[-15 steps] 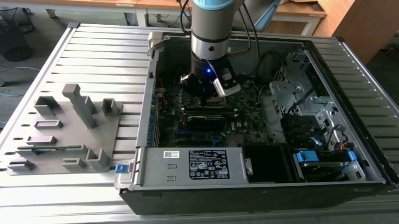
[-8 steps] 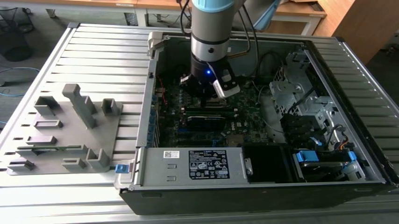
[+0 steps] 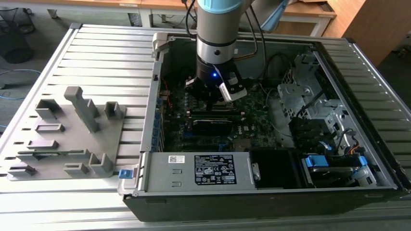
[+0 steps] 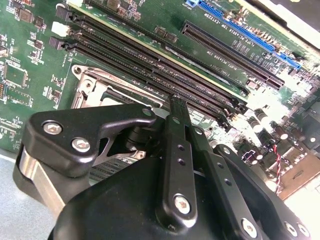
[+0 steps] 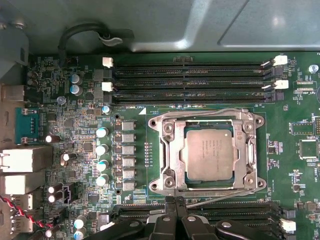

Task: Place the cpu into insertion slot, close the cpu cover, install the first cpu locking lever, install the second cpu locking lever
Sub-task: 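Install the second cpu locking lever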

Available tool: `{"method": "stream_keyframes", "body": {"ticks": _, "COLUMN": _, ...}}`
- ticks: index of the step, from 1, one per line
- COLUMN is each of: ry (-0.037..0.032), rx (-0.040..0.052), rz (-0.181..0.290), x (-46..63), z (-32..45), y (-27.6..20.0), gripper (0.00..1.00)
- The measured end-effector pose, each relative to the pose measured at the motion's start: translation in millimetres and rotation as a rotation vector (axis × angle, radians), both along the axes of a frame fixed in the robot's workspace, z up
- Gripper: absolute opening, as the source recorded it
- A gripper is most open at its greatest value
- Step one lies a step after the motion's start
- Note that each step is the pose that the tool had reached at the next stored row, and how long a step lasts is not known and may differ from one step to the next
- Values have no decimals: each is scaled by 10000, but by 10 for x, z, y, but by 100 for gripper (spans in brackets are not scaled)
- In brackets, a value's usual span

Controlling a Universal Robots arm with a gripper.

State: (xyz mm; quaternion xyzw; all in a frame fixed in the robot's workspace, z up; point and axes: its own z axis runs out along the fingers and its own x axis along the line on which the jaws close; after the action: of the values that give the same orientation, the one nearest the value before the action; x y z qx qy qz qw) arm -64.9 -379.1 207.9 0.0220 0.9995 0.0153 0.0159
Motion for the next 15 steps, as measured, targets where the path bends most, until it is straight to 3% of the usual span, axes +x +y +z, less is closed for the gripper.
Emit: {"method": "stream_keyframes", "body": {"ticks": 15, "ry": 2, "rx": 46, "rz": 1, "x": -21, "z": -33, "y": 37, "gripper": 11}}
